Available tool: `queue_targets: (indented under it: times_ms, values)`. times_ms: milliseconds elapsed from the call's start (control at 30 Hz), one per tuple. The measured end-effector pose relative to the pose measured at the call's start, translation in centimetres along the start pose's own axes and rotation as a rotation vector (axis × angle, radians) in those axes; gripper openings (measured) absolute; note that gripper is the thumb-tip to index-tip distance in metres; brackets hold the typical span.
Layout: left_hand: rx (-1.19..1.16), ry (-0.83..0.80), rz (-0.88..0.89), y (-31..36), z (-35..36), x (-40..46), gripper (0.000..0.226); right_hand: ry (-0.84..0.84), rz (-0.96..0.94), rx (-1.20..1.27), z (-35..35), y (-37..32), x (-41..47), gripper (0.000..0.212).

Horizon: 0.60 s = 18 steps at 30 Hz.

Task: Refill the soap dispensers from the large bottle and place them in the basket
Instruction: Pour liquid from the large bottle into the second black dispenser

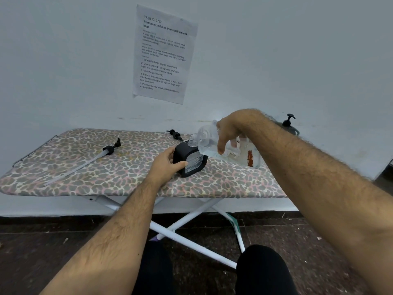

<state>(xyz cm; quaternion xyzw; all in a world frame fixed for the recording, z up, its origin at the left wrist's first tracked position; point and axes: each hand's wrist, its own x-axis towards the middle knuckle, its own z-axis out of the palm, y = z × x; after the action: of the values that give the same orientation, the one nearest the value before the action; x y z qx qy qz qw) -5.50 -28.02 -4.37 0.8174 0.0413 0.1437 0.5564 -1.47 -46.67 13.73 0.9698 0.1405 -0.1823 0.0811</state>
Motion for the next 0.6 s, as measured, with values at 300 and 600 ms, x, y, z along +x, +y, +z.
queue_targets:
  times_ms: [300, 600]
  values:
    - [-0.021, -0.008, 0.001, -0.01, 0.05, 0.05, 0.060, 0.007, -0.002, 0.007, 0.03, 0.03, 0.39, 0.078]
    - [-0.012, -0.007, 0.005, -0.28, 0.03, 0.24, 0.061, 0.035, -0.033, 0.051, 0.69, 0.56, 0.78, 0.076]
